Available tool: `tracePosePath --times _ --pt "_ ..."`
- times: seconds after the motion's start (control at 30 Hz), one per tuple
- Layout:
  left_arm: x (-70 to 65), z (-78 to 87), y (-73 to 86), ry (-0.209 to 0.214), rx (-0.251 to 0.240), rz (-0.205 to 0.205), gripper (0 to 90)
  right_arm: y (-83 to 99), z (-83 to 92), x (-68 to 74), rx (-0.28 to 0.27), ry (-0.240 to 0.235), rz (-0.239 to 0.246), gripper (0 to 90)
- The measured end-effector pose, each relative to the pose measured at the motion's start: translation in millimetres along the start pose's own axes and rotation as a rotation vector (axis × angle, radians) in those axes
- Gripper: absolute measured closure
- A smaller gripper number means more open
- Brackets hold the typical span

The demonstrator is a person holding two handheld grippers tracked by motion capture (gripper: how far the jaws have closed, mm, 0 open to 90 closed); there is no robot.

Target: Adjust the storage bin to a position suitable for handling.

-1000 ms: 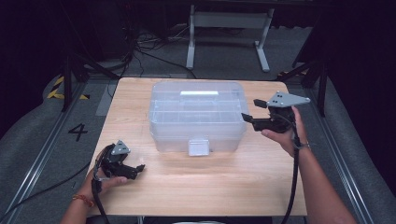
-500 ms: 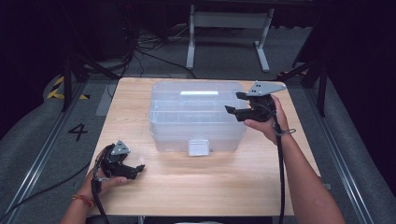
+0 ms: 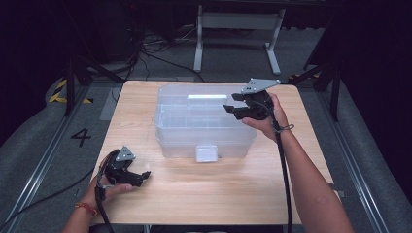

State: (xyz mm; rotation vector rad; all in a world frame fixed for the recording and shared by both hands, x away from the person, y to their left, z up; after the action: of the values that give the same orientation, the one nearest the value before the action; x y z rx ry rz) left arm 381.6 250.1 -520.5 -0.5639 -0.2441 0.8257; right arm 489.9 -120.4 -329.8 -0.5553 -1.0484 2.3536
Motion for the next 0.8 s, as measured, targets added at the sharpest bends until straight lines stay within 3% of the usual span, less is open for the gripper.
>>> tracePosePath --times 0.33,0.43,0.5,0.8 --pt "-0.3 0.2 0.2 0.000 0.000 0.003 1.3 -6.6 -12.8 2.0 0.048 0.007 0.020 56.6" --pt "0.0 0.3 0.2 -0.001 0.000 0.000 1.4 -9.4 -12.2 2.5 0.037 0.001 0.016 57.8" --pt "0.0 0.3 0.2 -0.001 0.000 0.000 1.4 -12.5 -15.3 4.8 0.053 0.007 0.037 61.1" --pt "0.1 1.7 -0.2 0.000 -0.002 -0.003 5.0 -14.6 -19.4 0.8 0.075 0.047 0.048 73.2"
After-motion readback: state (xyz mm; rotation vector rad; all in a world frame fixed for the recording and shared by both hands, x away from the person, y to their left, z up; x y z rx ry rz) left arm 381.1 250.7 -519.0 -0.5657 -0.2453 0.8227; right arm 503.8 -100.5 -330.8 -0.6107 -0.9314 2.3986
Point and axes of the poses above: each handheld gripper's, and its own axes: z roughly backward along the jaws, y roughly out of its underside, x roughly to its left, the point moved 5 cm from there along -z, roughly forward along the jaws, and after that the axes turned 7 degrees about x, right-handed, at the moved point
